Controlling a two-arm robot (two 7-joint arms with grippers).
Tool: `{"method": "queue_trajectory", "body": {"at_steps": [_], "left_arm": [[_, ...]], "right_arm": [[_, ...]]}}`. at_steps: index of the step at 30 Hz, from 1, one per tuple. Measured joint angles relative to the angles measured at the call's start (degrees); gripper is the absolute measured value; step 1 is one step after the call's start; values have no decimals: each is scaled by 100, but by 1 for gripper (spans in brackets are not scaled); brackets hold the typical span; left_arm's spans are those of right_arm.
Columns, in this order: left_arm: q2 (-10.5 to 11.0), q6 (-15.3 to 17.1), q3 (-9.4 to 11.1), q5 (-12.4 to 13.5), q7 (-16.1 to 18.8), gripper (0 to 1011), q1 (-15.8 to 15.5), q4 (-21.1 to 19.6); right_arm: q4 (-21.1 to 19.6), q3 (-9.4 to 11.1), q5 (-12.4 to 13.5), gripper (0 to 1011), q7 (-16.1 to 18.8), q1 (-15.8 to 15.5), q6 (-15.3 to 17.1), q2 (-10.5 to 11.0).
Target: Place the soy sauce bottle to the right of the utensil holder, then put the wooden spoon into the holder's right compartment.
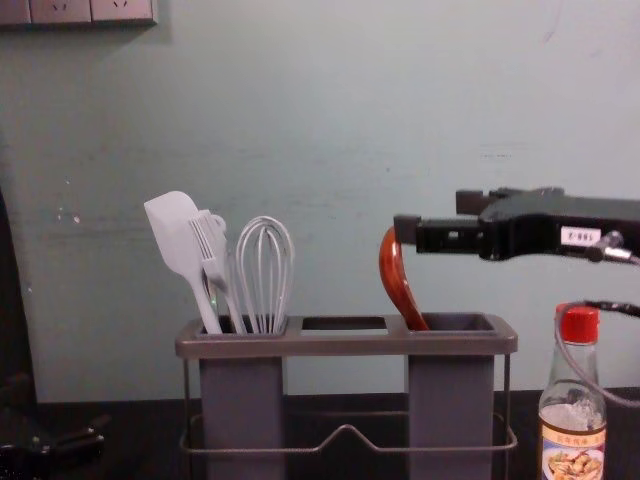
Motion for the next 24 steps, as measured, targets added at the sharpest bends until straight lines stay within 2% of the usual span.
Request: {"method": "queue_trajectory", "body": {"at_steps": [13,19,20,21,24], "left_arm": [[0,0,0,0,0,1005,0,0],[0,0,0,0,0,1005,0,0],[0,0,0,0,0,1005,0,0],[0,0,0,0,0,1005,0,0],[0,0,0,0,0,1005,0,0]], "right_arm": [[-934,342,-103,1003,-408,-485,13,163],[-1518,649,-337,1003,-897,-952,0,187],[-1666,739,-414,1003,-1046,-1112,-30,187],[-1666,739,-414,1003,-1046,-1112,-30,187],[-1999,992,-575,1002,-1403,-1554,-138,169]]}}
